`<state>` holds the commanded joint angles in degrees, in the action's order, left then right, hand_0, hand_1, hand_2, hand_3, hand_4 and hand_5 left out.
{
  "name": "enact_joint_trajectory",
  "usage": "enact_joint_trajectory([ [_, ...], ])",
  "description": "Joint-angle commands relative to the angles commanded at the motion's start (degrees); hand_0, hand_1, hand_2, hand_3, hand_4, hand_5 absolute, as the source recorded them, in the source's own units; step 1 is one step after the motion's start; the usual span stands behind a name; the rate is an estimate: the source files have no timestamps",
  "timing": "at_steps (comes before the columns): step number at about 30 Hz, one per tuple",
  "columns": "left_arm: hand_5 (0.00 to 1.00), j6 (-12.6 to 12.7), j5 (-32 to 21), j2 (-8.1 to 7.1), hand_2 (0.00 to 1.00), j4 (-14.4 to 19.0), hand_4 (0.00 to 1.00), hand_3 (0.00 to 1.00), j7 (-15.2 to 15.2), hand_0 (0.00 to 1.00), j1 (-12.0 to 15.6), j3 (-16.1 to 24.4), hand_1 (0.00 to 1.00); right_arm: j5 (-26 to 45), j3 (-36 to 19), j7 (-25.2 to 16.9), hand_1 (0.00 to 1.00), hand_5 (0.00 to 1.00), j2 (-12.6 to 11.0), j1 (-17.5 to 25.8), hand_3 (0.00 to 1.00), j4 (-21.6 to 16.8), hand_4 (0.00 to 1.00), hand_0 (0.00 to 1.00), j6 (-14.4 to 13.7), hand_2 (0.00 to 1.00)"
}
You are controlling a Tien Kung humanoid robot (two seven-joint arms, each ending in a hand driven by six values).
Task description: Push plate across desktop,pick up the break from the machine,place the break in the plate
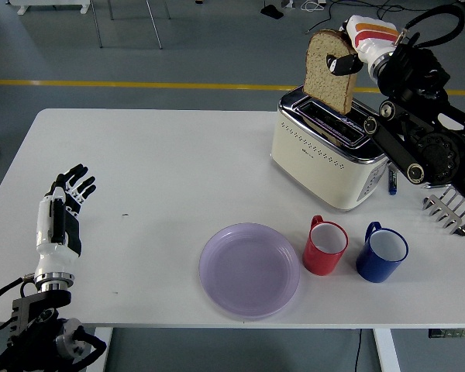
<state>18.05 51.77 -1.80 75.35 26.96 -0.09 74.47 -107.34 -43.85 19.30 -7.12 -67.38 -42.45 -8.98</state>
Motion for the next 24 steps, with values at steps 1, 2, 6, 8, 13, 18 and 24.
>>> enact_joint_trajectory([
  [1, 0.821, -0.1, 0.1, 0.04, 0.792, -0.1, 0.445, 0.702, -0.2, 0.744, 0.1, 0.0, 0.741, 0.0, -1.0, -0.1, 0.147, 0.261, -0.1, 0.3, 0.399, -1.5, 0.14, 0.068, -0.4, 0.282],
  [2, 0.821, -0.3, 0.2, 0.09, 0.792, -0.1, 0.445, 0.702, -0.4, 0.744, 0.2, -0.1, 0.741, -0.2, -2.3, -0.2, 0.147, 0.261, -0.2, 0.6, 0.399, -3.3, 0.14, 0.068, -0.8, 0.282],
  [6, 0.821, -0.5, 0.5, 0.05, 0.792, 0.0, 0.445, 0.702, -0.6, 0.744, 0.4, -0.2, 0.741, 2.0, -3.9, 0.3, 0.147, 0.261, -0.9, 1.9, 0.399, -9.5, 0.14, 0.068, -0.1, 0.282],
  [8, 0.812, -0.5, 0.5, 0.01, 0.793, 0.1, 0.444, 0.703, -0.6, 0.743, 0.5, -0.2, 0.74, 4.3, -3.9, 0.5, 0.142, 0.25, -1.1, 2.6, 0.397, -12.2, 0.136, 0.066, 0.7, 0.282],
  [13, 0.809, -0.5, 0.5, -0.01, 0.792, 0.1, 0.445, 0.704, -0.7, 0.744, 0.6, -0.5, 0.739, 16.2, -1.9, 1.5, 0.142, 0.219, -2.0, 5.7, 0.396, -20.8, 0.163, 0.066, 4.9, 0.281],
  [18, 0.809, -0.5, 0.6, 0.03, 0.792, 0.2, 0.445, 0.704, -0.7, 0.744, 0.7, -0.6, 0.739, 28.1, 1.1, 1.3, 0.142, 0.219, -3.4, 8.7, 0.396, -26.3, 0.163, 0.066, 6.9, 0.281],
  [24, 0.812, -0.2, 0.8, 0.09, 0.795, 0.0, 0.447, 0.704, -0.7, 0.744, 0.8, -0.8, 0.74, 37.0, 7.4, 1.2, 0.143, 0.208, -5.5, 13.8, 0.396, -31.4, 0.172, 0.074, 9.1, 0.282],
])
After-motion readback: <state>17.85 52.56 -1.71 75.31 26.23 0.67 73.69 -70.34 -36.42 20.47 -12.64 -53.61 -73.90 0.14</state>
